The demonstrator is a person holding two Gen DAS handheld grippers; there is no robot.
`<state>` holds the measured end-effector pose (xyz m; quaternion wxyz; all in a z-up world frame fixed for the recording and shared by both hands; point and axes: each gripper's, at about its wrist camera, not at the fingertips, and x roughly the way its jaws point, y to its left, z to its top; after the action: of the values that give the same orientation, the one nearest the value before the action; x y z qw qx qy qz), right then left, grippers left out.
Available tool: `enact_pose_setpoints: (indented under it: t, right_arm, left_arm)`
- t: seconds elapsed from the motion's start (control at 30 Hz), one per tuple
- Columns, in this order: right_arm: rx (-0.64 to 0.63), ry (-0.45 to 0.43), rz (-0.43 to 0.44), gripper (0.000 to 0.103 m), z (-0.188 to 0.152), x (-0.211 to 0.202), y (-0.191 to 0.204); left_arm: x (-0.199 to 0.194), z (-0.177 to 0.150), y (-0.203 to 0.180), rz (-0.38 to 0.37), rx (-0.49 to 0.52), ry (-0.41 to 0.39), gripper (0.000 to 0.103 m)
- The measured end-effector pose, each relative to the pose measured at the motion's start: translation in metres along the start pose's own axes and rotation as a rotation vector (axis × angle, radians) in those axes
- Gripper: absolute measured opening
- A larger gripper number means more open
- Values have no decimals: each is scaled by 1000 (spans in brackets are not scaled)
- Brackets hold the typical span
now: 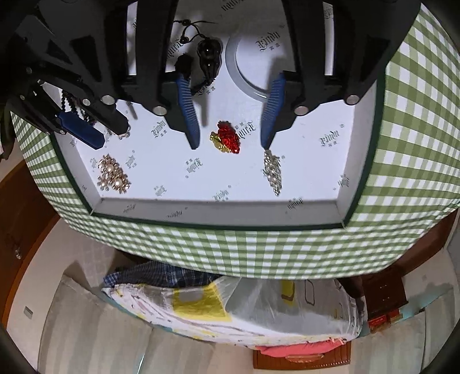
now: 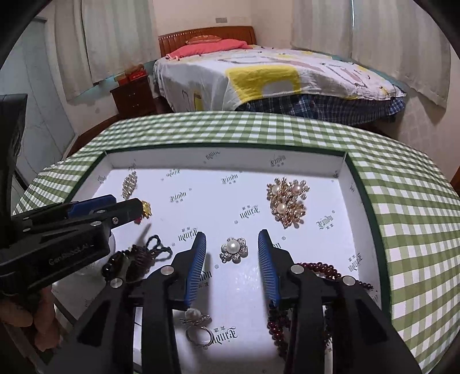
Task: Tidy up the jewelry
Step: 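Carry both brooches into the green box and open both tools, then move both open tools back over the remaining jewelry on the table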
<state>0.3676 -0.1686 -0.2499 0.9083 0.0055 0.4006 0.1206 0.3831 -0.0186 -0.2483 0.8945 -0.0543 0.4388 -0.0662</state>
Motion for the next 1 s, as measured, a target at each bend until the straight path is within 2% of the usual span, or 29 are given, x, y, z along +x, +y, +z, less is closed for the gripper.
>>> enact_pose_setpoints:
  t: [0.27, 0.47, 0.67, 1.0]
  right_arm:
    - [10, -88, 0, 38, 1, -44, -1]
    - [30, -149, -23, 38, -16, -89, -8]
    - [59, -137, -57, 38, -50, -118, -18]
    - [85, -66, -108, 38, -107, -143, -32]
  left_arm:
    - [-50, -5, 2, -18, -33, -126, 54]
    - [-93, -29, 8, -14, -77, -198, 54]
    - [-117, -61, 16, -17, -116, -184, 54]
    - [-145, -121, 18, 6, -103, -127, 54]
